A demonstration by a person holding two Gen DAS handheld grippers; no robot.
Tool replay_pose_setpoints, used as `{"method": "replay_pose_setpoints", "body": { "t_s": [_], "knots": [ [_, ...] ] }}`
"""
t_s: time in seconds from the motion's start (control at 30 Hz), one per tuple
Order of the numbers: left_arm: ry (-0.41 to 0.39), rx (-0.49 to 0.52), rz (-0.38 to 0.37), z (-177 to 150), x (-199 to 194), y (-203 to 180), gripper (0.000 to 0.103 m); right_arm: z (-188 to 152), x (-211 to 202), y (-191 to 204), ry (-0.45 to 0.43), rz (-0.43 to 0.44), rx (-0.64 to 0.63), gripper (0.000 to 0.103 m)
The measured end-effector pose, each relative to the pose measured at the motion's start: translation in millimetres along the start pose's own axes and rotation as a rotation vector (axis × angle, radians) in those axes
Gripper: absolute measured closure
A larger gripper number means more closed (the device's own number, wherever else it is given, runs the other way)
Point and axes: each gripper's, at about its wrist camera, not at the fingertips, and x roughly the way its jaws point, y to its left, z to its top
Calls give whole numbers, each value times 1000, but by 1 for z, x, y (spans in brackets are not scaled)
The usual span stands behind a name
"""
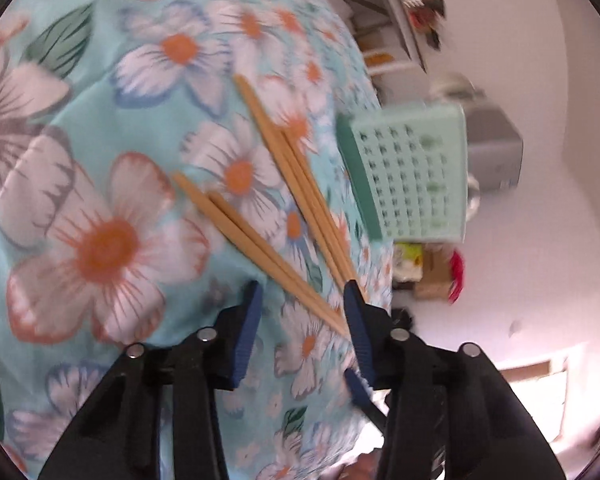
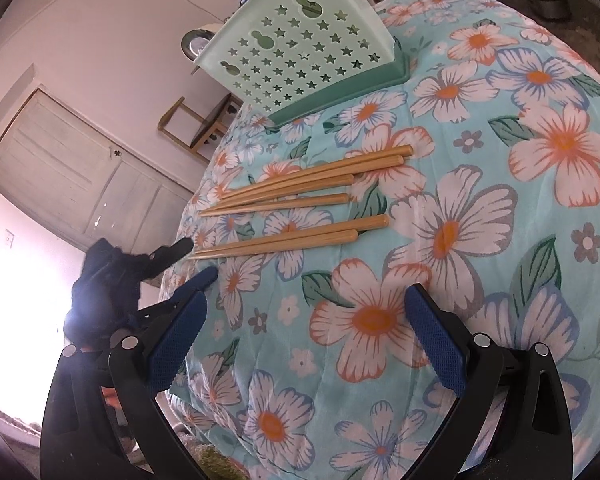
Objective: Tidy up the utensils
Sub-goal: 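Close the left tool on a wooden chopstick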
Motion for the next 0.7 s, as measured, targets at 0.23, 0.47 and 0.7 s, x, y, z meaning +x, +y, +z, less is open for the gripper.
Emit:
{"method": "replay_pose_setpoints", "body": {
  "t_s": [0.23,0.47,0.7],
  "knots": [
    [-29,-101,19,10,4,9,86,0,1,0,0,1,1,8],
    [-46,-72,38,7,2,8,92,1,2,1,0,2,2,8],
    [-26,-55,48,-7,-17,10,91,1,1,0,-3,5,3,8]
  ]
}}
